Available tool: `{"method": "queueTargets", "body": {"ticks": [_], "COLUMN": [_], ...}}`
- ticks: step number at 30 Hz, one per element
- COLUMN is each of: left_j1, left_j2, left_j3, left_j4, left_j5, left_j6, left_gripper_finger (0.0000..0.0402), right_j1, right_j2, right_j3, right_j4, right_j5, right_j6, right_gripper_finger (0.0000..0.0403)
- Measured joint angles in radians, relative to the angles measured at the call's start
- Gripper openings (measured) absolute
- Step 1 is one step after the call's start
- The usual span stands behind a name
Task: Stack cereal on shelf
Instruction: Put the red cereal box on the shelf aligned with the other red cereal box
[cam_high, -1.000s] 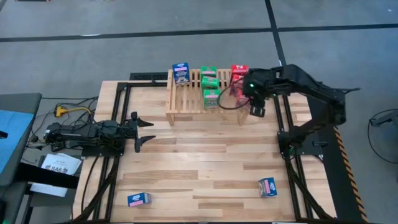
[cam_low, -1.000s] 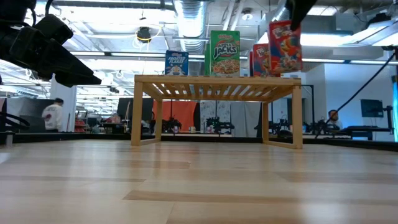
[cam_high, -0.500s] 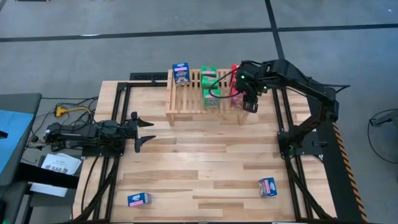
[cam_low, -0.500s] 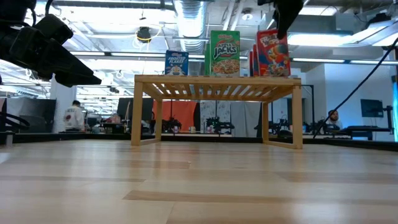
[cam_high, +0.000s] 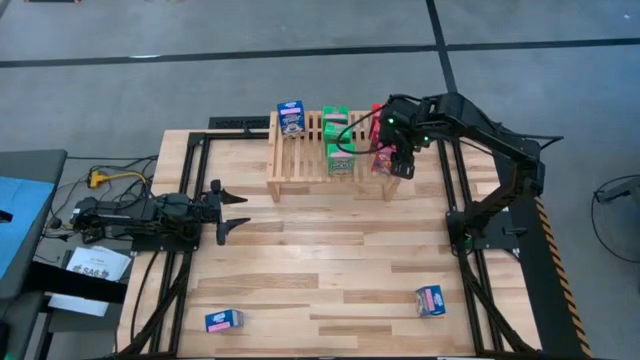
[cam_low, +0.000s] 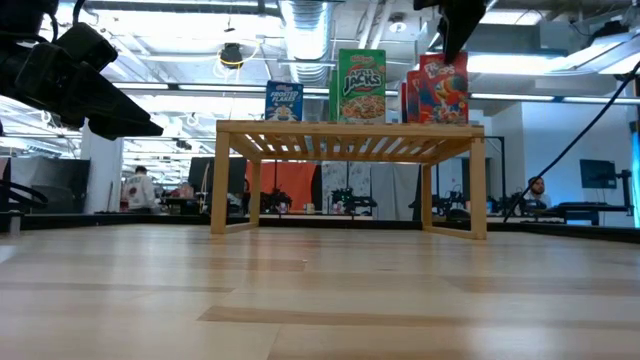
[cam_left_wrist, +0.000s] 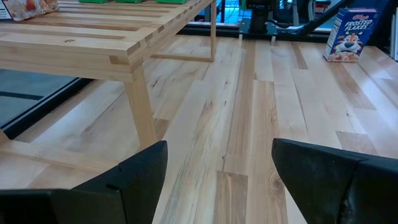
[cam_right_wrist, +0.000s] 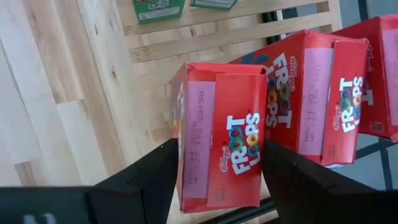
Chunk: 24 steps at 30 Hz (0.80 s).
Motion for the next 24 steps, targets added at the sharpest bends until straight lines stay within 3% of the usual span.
{"method": "queueTargets", "body": {"ticks": [24], "left_j1": [0.0], "left_j2": [0.0], "left_j3": [0.0], "left_j4": [0.0], "left_j5": [0.0], "left_j6": [0.0], "left_gripper_finger": [0.0279], "right_j1": [0.004], "right_j2": [-0.03], "right_j3": [0.0], "right_j4": [0.079], "right_j5": [0.001], "right_j6": [-0.077], "right_gripper_finger": [0.0251]}}
